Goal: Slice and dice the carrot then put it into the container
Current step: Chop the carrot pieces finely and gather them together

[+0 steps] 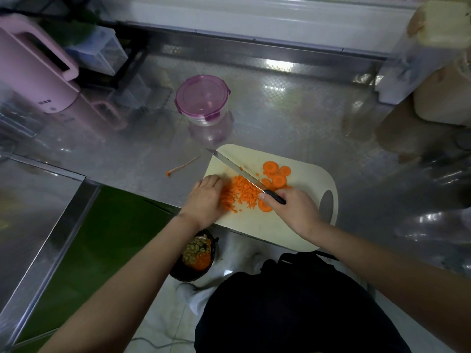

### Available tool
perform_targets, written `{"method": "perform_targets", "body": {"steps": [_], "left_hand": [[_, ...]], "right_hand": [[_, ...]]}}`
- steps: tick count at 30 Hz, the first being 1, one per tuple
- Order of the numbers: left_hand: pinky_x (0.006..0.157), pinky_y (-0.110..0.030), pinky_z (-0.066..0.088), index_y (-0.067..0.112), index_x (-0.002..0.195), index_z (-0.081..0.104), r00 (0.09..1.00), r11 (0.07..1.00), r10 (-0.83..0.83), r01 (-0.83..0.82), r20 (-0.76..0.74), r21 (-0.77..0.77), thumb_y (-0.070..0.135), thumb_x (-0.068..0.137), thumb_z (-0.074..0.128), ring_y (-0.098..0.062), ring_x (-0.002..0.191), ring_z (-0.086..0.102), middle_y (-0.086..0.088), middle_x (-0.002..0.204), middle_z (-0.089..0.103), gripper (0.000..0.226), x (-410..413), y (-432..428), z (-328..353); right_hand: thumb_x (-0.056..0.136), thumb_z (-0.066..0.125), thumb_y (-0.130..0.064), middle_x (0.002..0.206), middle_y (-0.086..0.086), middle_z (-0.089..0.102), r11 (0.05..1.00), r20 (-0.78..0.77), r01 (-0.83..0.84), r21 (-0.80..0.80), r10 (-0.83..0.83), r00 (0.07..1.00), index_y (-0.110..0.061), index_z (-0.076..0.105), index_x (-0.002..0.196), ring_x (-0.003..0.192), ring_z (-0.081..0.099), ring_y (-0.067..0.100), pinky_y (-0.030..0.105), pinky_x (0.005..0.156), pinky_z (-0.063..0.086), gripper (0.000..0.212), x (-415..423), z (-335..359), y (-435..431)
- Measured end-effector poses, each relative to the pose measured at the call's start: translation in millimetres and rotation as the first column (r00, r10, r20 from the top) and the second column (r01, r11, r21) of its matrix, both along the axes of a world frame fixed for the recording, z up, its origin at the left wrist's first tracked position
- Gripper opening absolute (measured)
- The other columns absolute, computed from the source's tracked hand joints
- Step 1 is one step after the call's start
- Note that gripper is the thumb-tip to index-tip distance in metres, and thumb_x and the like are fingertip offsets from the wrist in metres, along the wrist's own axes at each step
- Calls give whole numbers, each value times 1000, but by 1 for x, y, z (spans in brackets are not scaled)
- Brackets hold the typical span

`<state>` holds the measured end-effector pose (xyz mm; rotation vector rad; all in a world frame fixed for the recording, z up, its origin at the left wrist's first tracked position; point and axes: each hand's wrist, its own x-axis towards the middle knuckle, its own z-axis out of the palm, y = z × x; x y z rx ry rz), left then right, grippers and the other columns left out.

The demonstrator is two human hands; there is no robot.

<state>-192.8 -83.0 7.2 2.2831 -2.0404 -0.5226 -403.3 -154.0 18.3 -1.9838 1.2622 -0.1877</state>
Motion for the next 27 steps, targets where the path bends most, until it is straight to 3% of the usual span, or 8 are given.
{"method": "perform_targets", "body": {"steps": [4, 6, 10, 16, 21, 27], "left_hand": [[115, -29, -4, 14, 151, 1, 998, 991, -38, 45, -54, 130, 48, 88, 55, -19, 145, 2, -5, 158, 6, 89, 1, 8, -7], [114, -28, -6, 11, 150, -4, 997, 986, -63, 68, -36, 149, 46, 90, 53, -21, 145, 2, -7, 158, 5, 89, -1, 11, -12], [114, -31, 17, 4, 148, 17, 997, 1000, -16, 17, -74, 14, 33, 92, 55, -27, 135, 27, -14, 146, 29, 74, -8, 12, -21], [101, -39, 35, 0, 130, 50, 985, 983, 132, -145, -115, -111, 21, 87, 64, -35, 113, 49, -17, 122, 52, 51, -20, 13, -31], [100, -36, 31, 8, 131, 48, 976, 970, 183, -199, -118, -141, 25, 84, 62, -30, 113, 47, -11, 121, 51, 52, -28, 11, -29], [110, -37, 18, 14, 131, 48, 997, 989, 79, -82, -28, -122, 42, 83, 56, -26, 128, 36, -6, 134, 44, 56, -24, 3, -32]], "right_hand": [[87, 54, -55, 47, -4, 39, 1000, 22, 13, 21, -13, 1000, -19, 42, 52, 45, 39, 13, 31, 48, 27, 52, -1, -2, -1], [87, 55, -55, 47, -4, 39, 999, 29, 20, 28, -21, 999, -19, 42, 52, 45, 40, 14, 31, 49, 28, 52, -1, -2, 0], [87, 55, -55, 46, -5, 38, 1000, 25, 19, 18, -20, 999, -19, 42, 50, 45, 40, 14, 30, 48, 27, 53, 2, -3, 1], [88, 52, -55, 48, 0, 44, 998, 47, 15, 54, -17, 999, -17, 44, 51, 46, 43, 17, 32, 50, 29, 54, 6, -7, 5], [90, 49, -55, 55, 9, 50, 997, 82, 22, 72, -28, 996, 0, 57, 63, 51, 47, 21, 38, 54, 39, 61, 12, -8, 8], [88, 49, -57, 66, 19, 63, 996, 90, 56, 63, -61, 994, 0, 66, 72, 60, 58, 28, 40, 62, 46, 61, 12, -9, 6]]}}
